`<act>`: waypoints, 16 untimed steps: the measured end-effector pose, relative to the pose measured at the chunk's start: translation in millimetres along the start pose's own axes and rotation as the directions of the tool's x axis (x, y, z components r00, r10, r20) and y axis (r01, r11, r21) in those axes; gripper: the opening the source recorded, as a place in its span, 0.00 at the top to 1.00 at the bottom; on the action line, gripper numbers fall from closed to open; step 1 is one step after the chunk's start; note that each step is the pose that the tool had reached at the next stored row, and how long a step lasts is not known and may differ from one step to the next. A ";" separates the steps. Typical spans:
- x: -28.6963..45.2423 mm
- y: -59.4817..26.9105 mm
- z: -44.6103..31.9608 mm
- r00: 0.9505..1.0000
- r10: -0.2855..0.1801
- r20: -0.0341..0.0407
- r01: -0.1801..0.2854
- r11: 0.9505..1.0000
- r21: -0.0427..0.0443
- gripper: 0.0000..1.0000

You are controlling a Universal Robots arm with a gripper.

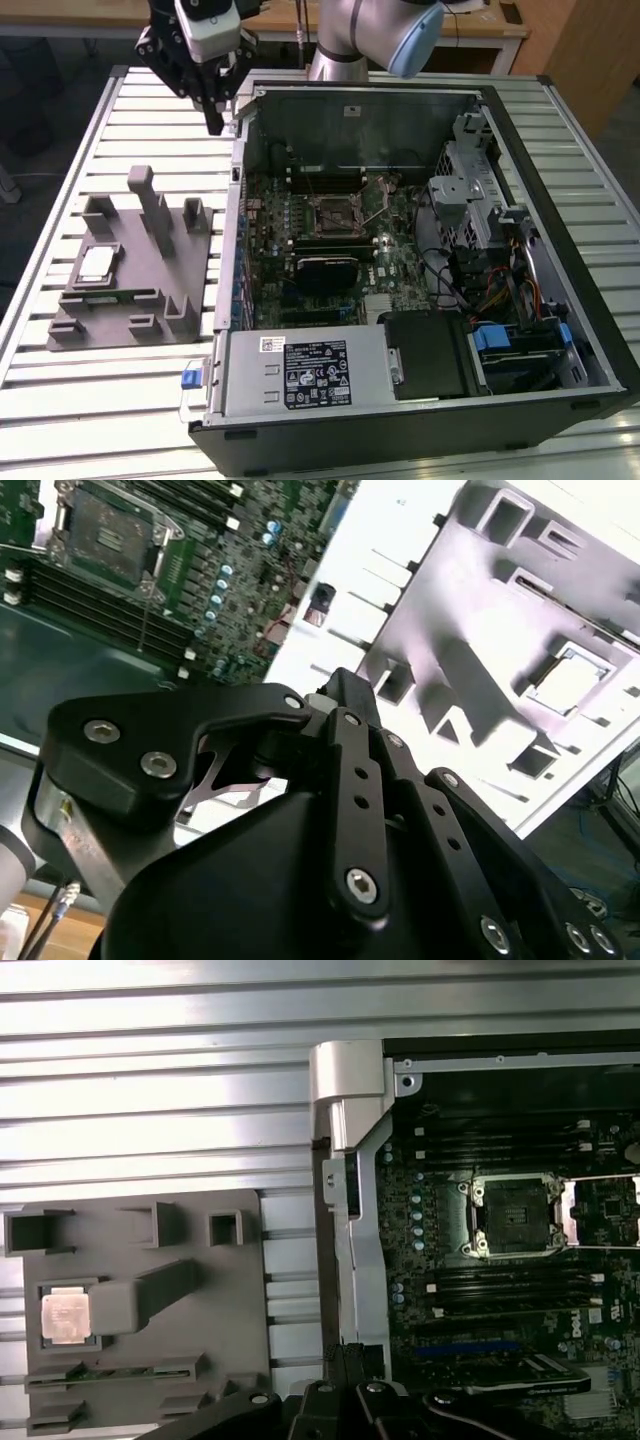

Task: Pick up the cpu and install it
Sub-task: 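Reach for the cpu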

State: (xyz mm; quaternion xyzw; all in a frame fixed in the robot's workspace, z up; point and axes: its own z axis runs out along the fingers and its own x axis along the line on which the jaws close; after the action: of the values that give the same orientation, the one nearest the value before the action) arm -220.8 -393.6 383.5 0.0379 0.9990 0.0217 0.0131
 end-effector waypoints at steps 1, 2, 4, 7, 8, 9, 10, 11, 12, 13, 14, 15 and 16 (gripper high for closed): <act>2.7 -0.2 0.3 1.000 0.000 0.000 0.000 1.000 0.000 0.89; 5.1 -0.4 0.6 1.000 0.000 0.000 0.000 1.000 0.000 0.89; 9.8 -0.8 1.4 1.000 0.000 0.000 0.000 1.000 0.000 0.89; 16.7 -1.3 2.5 1.000 0.000 0.000 0.000 1.000 0.000 0.89; 18.9 -1.4 2.9 1.000 0.000 0.000 0.000 1.000 0.000 0.89; 21.0 -1.6 3.3 1.000 0.000 0.000 0.000 1.000 0.000 0.89; 23.2 -1.7 3.7 1.000 0.000 0.000 0.000 1.000 0.000 0.89; 25.2 -1.8 4.0 1.000 0.000 0.000 0.000 1.000 0.000 0.89; 27.2 -1.9 4.4 1.000 0.000 0.000 0.000 1.000 0.000 0.89; 28.8 -1.9 4.8 1.000 0.000 0.000 0.000 1.000 0.000 0.89; 30.3 -1.9 5.3 1.000 0.000 0.000 0.000 1.000 0.000 0.89; 31.9 -1.8 5.7 1.000 0.000 0.000 0.000 1.000 0.000 0.89; 33.5 -1.8 6.1 1.000 0.000 0.000 0.000 1.000 0.000 0.89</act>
State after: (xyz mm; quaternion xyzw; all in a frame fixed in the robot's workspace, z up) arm -254.2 -392.6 376.5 0.0379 0.9990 0.0217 0.0131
